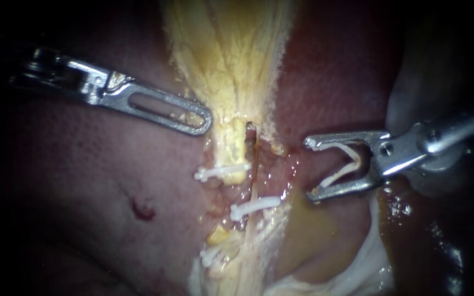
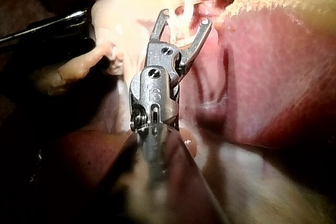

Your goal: Clipping second clip right tube

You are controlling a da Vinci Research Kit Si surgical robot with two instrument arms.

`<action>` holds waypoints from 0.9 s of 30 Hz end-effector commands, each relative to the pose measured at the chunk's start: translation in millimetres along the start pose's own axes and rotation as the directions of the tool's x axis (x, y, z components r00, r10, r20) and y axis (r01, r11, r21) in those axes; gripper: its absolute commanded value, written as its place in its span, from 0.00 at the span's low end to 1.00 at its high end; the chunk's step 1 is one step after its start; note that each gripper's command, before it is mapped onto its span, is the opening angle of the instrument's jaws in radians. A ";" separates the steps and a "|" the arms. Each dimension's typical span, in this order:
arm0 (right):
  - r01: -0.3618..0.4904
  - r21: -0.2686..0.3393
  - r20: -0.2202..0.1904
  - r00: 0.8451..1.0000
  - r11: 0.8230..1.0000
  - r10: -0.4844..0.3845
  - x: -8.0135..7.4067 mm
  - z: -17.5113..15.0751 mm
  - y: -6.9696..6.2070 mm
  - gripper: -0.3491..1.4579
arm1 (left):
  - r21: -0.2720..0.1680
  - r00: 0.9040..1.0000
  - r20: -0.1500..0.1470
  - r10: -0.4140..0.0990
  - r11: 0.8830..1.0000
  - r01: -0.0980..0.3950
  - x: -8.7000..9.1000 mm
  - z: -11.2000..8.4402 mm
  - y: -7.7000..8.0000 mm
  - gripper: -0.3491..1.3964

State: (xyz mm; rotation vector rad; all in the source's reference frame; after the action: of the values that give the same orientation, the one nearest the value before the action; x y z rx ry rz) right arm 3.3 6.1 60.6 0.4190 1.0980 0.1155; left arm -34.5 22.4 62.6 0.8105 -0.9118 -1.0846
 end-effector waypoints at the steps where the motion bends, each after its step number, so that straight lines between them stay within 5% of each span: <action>1: 0.000 0.000 0.000 1.000 1.000 0.000 0.0 0.0 0.0 0.47 | 0.007 1.000 -0.006 -0.001 1.000 0.001 -0.3 -0.8 -0.2 0.00; 11: 0.001 0.008 -0.002 1.000 1.000 -0.001 0.0 0.2 -0.1 0.47 | -0.032 0.999 0.037 -0.019 0.999 0.020 -1.9 -8.9 -1.7 0.00; 27: -0.107 0.079 -0.028 0.994 0.991 0.110 -1.5 5.9 -0.7 0.47 | -0.035 0.999 0.040 -0.019 0.999 0.020 -1.6 -9.1 -1.7 0.00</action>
State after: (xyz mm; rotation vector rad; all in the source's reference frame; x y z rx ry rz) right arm 8.1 3.3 64.2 0.5561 1.1155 0.1852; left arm -27.2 24.4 57.1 0.7722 -0.9170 -1.1344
